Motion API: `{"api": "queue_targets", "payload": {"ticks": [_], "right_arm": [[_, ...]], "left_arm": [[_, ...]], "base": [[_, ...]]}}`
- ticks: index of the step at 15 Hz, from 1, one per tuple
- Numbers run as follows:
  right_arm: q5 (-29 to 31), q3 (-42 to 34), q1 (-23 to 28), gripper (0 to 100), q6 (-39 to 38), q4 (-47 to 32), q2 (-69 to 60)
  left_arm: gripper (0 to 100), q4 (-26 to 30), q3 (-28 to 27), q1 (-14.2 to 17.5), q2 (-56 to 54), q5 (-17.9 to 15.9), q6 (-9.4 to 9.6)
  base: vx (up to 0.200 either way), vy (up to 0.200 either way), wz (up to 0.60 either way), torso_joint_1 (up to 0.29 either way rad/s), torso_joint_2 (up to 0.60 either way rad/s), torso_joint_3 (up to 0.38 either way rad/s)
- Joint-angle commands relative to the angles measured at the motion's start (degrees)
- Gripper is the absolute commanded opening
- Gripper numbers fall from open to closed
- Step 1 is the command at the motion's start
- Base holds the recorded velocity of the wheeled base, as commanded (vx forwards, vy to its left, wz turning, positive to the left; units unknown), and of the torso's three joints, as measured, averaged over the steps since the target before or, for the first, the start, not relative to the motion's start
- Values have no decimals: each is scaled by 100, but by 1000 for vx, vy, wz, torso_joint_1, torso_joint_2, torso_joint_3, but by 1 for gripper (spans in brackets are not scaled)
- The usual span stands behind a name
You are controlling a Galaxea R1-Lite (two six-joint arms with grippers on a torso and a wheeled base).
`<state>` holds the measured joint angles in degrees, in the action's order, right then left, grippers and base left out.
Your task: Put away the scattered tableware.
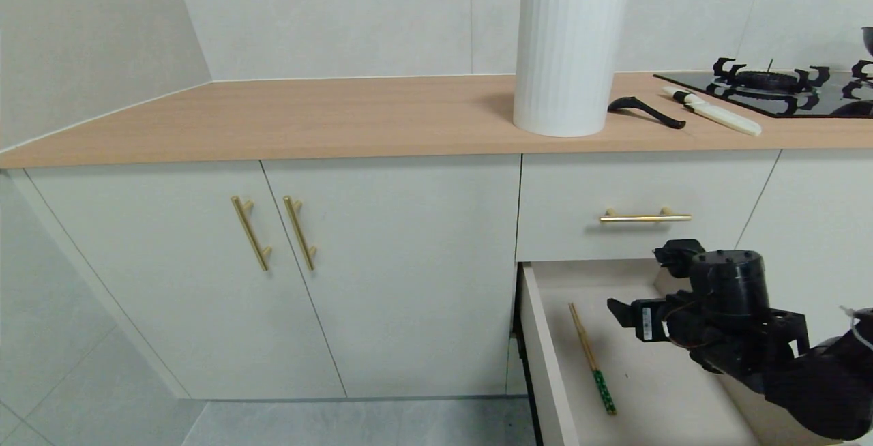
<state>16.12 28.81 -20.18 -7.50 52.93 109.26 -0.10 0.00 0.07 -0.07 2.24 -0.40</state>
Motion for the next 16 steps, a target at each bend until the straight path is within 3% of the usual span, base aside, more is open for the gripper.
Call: {"api": "queue_targets", "payload": {"ticks": [1,4,8,16], "right_arm": [[-12,-33,189,100,108,15,-564],[-74,20,559,100,249,15,-766],[-100,-15,559,100,433,15,-1232],[-100,-15,559,100,521,15,-1425]], "left_arm": [[100,-8,0,1,7,4,-4],[100,1,0,1,7,4,5],[100,1,0,1,7,4,-4],[100,-8,0,1,7,4,-4]], "base": [[0,0,0,0,0,0],[0,0,0,0,0,0],[0,0,0,12,-47,-32],[0,0,0,125,-403,-278]]}}
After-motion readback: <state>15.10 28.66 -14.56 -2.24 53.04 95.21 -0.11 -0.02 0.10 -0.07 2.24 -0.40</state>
